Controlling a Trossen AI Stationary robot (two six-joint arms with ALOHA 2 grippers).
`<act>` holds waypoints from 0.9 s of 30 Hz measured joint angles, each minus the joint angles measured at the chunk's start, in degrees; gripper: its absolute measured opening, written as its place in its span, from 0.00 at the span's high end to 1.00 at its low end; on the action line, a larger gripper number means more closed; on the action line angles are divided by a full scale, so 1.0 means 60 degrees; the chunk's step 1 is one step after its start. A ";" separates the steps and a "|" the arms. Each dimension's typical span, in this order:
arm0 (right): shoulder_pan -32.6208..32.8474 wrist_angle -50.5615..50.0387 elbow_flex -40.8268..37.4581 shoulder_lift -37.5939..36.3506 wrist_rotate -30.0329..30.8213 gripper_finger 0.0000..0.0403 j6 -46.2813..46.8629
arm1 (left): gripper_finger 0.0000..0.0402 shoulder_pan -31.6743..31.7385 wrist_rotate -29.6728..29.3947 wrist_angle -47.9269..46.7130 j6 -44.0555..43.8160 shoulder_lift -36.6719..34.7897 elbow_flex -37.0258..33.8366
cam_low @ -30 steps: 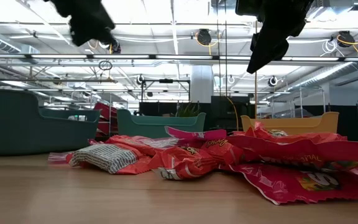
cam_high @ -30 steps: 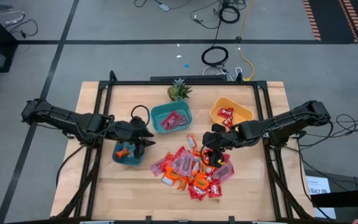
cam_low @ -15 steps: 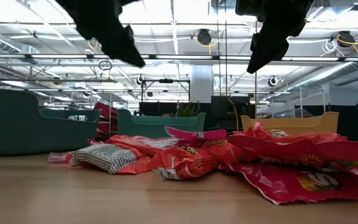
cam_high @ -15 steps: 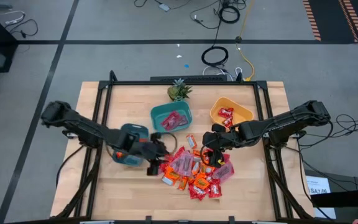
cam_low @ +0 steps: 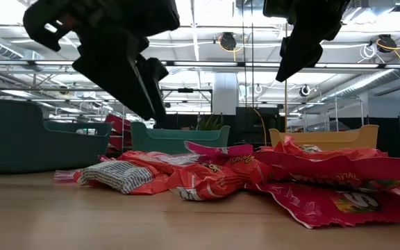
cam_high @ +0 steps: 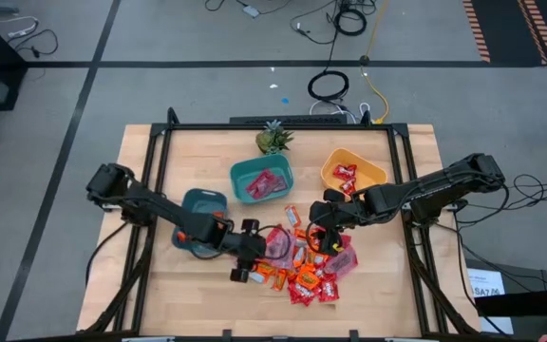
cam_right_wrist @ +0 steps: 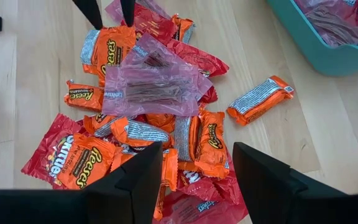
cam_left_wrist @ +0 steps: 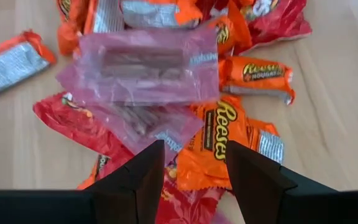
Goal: Sort candy
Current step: Put the orange chocolate into the blue bin
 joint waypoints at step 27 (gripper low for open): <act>0.0000 0.0001 0.0000 0.0000 -0.0004 0.54 0.0215 | 0.81 -0.0224 -0.0332 0.0218 -0.0512 0.1205 0.0000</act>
